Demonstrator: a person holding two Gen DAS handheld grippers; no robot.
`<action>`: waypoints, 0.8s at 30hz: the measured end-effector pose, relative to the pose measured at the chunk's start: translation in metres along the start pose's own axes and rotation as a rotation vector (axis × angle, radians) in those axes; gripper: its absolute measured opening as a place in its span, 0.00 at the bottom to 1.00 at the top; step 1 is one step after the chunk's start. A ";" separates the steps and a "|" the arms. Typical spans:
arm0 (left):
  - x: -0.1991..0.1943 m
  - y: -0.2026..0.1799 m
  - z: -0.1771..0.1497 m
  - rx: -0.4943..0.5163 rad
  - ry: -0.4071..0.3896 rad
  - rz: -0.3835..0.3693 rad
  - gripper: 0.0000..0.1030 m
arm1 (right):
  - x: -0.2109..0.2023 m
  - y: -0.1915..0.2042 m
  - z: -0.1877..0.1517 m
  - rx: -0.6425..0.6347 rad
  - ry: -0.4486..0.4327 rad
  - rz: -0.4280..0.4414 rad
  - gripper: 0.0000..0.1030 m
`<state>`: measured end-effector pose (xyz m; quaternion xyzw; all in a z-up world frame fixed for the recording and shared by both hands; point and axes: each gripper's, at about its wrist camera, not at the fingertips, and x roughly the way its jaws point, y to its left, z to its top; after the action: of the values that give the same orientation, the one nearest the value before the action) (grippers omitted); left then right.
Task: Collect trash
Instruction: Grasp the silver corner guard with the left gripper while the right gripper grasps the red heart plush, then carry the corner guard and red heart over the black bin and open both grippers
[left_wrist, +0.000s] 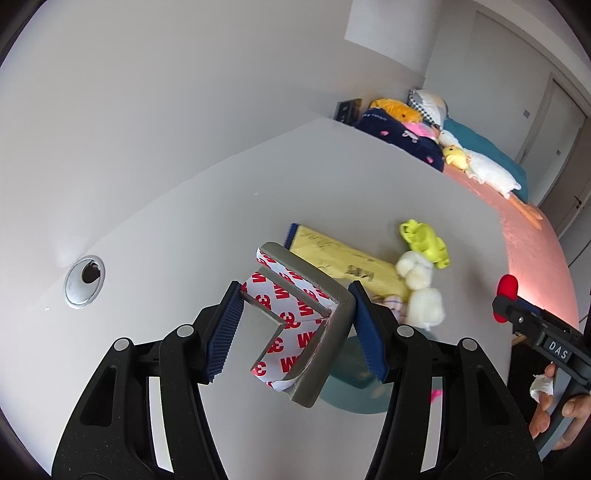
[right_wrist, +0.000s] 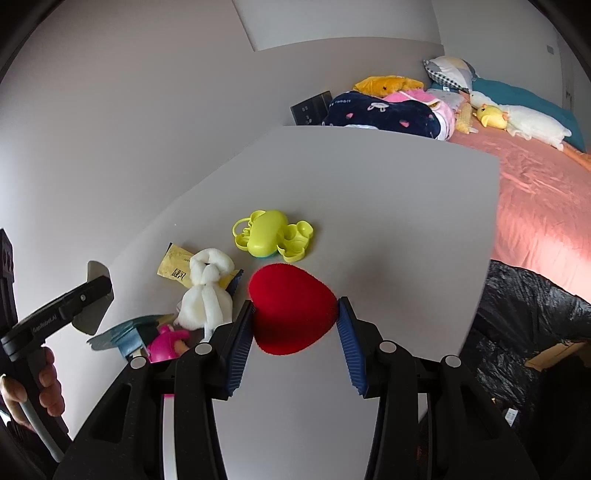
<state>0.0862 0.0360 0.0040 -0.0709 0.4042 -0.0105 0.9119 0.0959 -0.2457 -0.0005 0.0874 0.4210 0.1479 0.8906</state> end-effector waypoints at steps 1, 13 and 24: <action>-0.001 -0.005 0.000 0.006 -0.001 -0.005 0.56 | -0.003 -0.001 0.000 0.001 -0.004 0.000 0.45; -0.015 -0.064 0.004 0.091 -0.029 -0.050 0.56 | -0.043 -0.030 -0.011 0.041 -0.051 -0.003 0.45; -0.009 -0.119 0.000 0.163 -0.015 -0.117 0.56 | -0.075 -0.068 -0.021 0.090 -0.086 -0.037 0.45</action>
<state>0.0850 -0.0808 0.0269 -0.0201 0.3903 -0.0963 0.9154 0.0474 -0.3340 0.0211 0.1259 0.3899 0.1083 0.9057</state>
